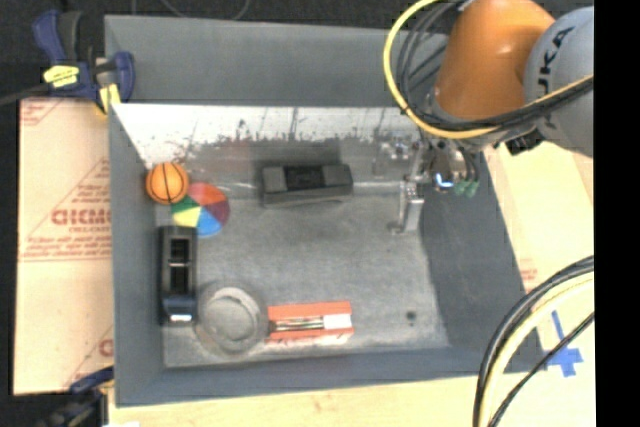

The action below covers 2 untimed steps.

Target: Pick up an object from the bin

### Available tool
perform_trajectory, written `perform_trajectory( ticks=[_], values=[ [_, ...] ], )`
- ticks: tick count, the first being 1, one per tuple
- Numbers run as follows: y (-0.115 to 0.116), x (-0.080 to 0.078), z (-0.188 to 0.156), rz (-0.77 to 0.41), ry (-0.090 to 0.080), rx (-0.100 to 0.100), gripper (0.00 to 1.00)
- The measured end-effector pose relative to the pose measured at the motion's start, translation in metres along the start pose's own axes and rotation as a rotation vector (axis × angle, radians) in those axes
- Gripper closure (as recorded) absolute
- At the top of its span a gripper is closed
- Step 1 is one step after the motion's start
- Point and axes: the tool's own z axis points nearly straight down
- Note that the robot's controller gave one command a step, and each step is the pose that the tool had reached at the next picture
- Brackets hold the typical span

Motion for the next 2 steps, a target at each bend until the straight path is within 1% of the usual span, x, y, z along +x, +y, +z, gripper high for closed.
perform_trajectory(
  ticks=[1,2],
  values=[
    [0.0,-0.001,-0.005,-0.001,-0.008,0.001,0.0],
    [0.023,0.029,-0.002,-0.034,-0.008,0.001,0.0]
  ],
)
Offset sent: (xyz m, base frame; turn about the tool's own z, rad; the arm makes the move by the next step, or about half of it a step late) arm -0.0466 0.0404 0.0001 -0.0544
